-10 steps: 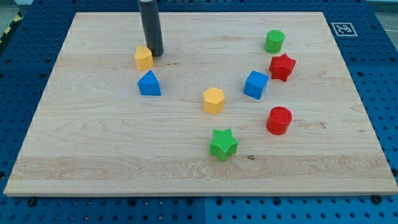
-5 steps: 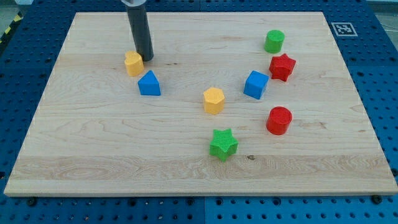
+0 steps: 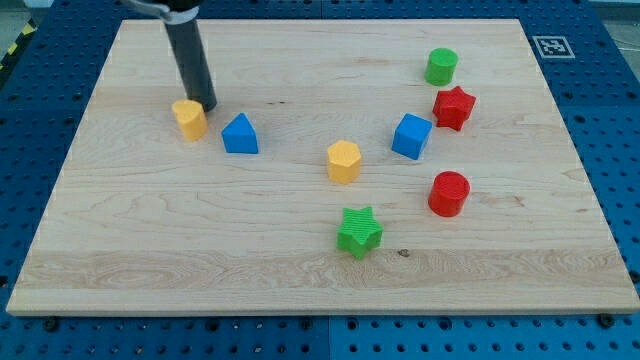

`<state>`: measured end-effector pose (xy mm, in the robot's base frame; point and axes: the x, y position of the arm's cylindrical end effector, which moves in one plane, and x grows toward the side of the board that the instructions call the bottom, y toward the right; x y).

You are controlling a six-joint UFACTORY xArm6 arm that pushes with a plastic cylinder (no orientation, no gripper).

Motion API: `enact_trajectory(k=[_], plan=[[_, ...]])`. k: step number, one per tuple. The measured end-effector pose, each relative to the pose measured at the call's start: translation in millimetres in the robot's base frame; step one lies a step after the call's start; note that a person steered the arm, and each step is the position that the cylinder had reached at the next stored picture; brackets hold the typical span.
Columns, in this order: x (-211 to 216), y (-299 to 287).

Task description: Move the yellow heart towards the bottom left side of the board

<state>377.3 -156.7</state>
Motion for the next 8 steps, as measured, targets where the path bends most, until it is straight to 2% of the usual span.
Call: enact_trajectory(k=[4,8], plan=[[13,-11],[48,-34]])
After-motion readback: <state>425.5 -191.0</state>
